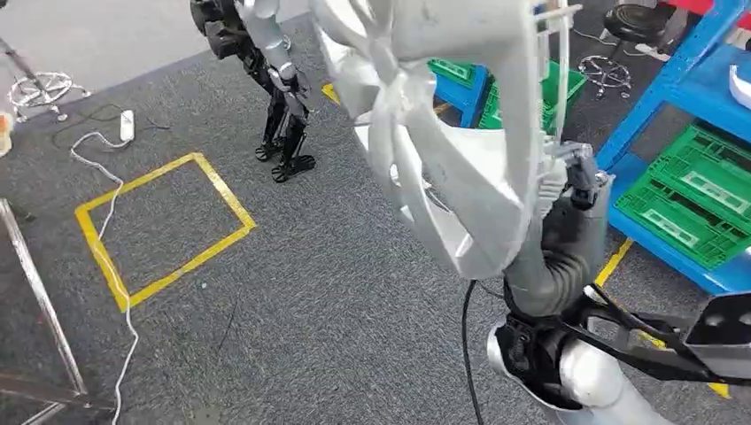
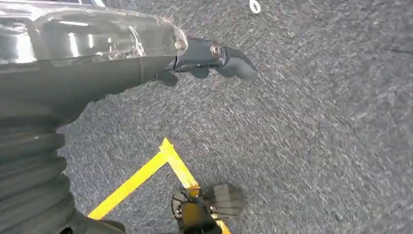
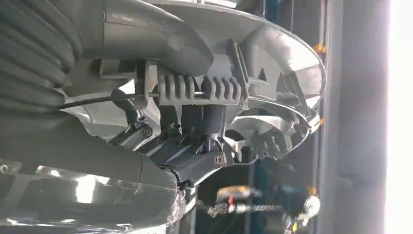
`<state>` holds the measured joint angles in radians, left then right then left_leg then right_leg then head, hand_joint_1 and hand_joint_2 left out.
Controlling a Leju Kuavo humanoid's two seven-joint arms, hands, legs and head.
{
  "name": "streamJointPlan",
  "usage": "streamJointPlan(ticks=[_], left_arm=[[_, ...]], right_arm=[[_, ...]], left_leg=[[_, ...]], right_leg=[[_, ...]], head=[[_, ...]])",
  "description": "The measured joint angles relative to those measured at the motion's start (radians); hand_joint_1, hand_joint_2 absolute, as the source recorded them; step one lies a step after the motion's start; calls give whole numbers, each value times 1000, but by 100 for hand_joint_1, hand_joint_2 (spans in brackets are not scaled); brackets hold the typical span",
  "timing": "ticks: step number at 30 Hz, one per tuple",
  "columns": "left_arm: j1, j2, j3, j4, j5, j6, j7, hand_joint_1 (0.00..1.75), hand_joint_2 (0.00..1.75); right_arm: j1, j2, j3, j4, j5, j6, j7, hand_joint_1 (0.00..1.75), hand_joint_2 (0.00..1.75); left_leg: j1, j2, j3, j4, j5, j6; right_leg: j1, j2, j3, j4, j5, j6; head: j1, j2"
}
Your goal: Take the parts from the cabinet and place them on the table.
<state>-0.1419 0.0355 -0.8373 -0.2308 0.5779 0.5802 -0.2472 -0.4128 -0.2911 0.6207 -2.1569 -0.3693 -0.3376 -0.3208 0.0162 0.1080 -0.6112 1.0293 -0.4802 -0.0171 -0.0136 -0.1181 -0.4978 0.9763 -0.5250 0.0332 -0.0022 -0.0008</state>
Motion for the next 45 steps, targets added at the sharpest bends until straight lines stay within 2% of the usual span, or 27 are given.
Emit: streamJointPlan(ticks=[2,3,5,7,8,10,12,13,17,18,19,20,22,24,26,27,28,29,30,33,35,38,40,42,43,44,45], left_arm=[[1,2,0,1,5,-1,2,0,175],[3,3,0,2,3,-1,3,0,175],[2,3,1,3,0,-1,9,0,175],[3,1,1,3,-1,-1,11,0,175],[3,0,1,3,-1,-1,12,0,175],[4,-1,1,3,-2,-1,13,0,175],[4,-2,1,3,-3,-1,13,0,175],[4,-6,1,3,-3,-2,13,0,175],[9,-10,1,3,-11,-5,13,0,175],[10,-9,1,3,-14,-5,13,0,175],[10,-9,1,3,-17,-5,17,0,175],[6,-9,1,3,-19,-6,19,0,175],[3,-10,1,3,-26,-11,26,0,175],[5,-10,1,4,-32,-15,32,0,175],[8,-6,1,4,-35,-15,39,0,175],[8,-4,1,4,-37,-16,40,0,175],[7,-6,1,3,-39,-17,42,0,175],[7,-8,1,3,-42,-17,44,0,175],[8,-6,1,3,-43,-17,47,0,175],[8,-4,1,4,-47,-17,48,0,175],[8,-3,1,4,-51,-18,48,0,175],[4,-4,0,4,-57,-20,49,0,175],[5,-3,-1,4,-57,-20,52,0,175],[5,-3,-1,4,-58,-20,53,0,175],[5,-5,-1,4,-59,-21,53,0,175],[5,-7,-1,4,-59,-21,53,0,175],[5,-8,-2,4,-60,-22,52,0,175]], right_arm=[[-12,0,0,0,-20,20,-5,175,175],[-16,0,-2,0,-35,27,-6,175,175],[-16,0,-7,1,-57,42,-8,175,175],[-16,-1,-14,1,-68,55,-8,175,175],[-15,-1,-16,1,-71,58,-8,175,175],[-14,-1,-19,1,-71,61,-8,175,175],[-17,-1,-20,0,-71,62,-8,175,175],[-21,-1,-21,0,-71,62,-8,175,175],[-25,-1,-23,0,-72,64,-8,175,175],[-24,-1,-24,0,-74,65,-8,175,175],[-23,0,-24,1,-74,66,-8,175,175],[-22,0,-25,-2,-76,68,-8,175,175],[-15,-1,-26,-2,-84,73,-8,175,175],[-5,-2,-26,-2,-91,73,-9,175,175],[1,-2,-27,-2,-92,74,-9,175,175],[2,-2,-27,-2,-92,75,-9,175,175],[2,-2,-27,-4,-92,77,-9,175,175],[4,-2,-28,-8,-92,79,-9,175,175],[7,-2,-29,-11,-92,82,-9,175,175],[12,-2,-31,-15,-92,88,-9,175,175],[17,-4,-40,-16,-92,89,-8,175,175],[26,-6,-44,-16,-92,93,-7,175,175],[28,-6,-45,-16,-95,94,-3,175,175],[28,-6,-46,-16,-95,96,-2,175,175],[27,-7,-47,-16,-95,98,-2,175,175],[26,-7,-47,-16,-95,100,-1,175,175],[25,-8,-47,-17,-95,101,-1,175,175]], left_leg=[[-3,-30,-7,-2,6,17],[1,-45,-6,-6,10,24],[-1,-73,-8,-5,14,34],[-10,-108,-11,-5,17,41],[-14,-126,-12,-5,18,43],[-21,-163,-11,-5,22,46],[-25,-194,-9,-5,25,48],[-24,-205,-13,-6,28,46],[-19,-253,-28,-11,44,25],[-22,-244,-32,-3,40,27],[-35,-149,-42,14,21,23],[-29,-109,-70,70,-21,12],[-13,-104,-138,216,-89,-2],[2,-104,-164,267,-90,-17],[16,-86,-96,149,-21,-35],[20,-52,-45,65,12,-44],[16,21,-21,15,0,-50],[17,22,-19,17,5,-32],[12,6,-21,23,0,-13],[6,-40,-29,21,5,13],[4,-70,-31,21,8,23],[-10,-122,-31,21,9,34],[-18,-160,-29,21,11,36],[-22,-193,-26,21,13,40],[-20,-205,-26,20,14,40],[-21,-218,-29,21,17,37],[-15,-227,-33,21,20,33]], right_leg=[[-5,-22,2,-7,0,12],[-12,8,0,4,-16,21],[-10,92,-47,123,-98,16],[-4,111,-129,302,-173,9],[-1,113,-152,344,-177,3],[9,120,-131,277,-111,-16],[19,151,-58,102,-14,-37],[24,203,-35,35,3,-52],[27,172,-26,11,9,-58],[12,153,-15,-17,25,-55],[17,144,-7,-30,30,-56],[17,129,-6,-34,34,-60],[16,98,-6,-33,32,-57],[10,68,-5,-31,27,-51],[1,41,-4,-21,18,-36],[-4,31,-4,-11,10,-25],[-1,23,-6,2,1,-14],[3,16,-9,14,-12,-4],[2,9,-4,11,-13,0],[-10,-15,3,6,-19,14],[-14,80,-25,86,-84,12],[-3,111,-135,318,-179,-3],[9,117,-145,310,-137,-21],[23,137,-91,158,-37,-43],[29,170,-60,76,4,-53],[27,203,-46,48,-3,-63],[30,196,-44,36,1,-62]], head=[[-2,0],[3,0],[13,0],[27,0],[31,0],[34,0],[35,0],[31,0],[36,0],[34,0],[29,0],[18,0],[13,0],[5,0],[-2,0],[-5,0],[-11,0],[-13,0],[-3,0],[2,0],[13,0],[35,0],[40,0],[40,0],[41,0],[35,0],[38,0]])
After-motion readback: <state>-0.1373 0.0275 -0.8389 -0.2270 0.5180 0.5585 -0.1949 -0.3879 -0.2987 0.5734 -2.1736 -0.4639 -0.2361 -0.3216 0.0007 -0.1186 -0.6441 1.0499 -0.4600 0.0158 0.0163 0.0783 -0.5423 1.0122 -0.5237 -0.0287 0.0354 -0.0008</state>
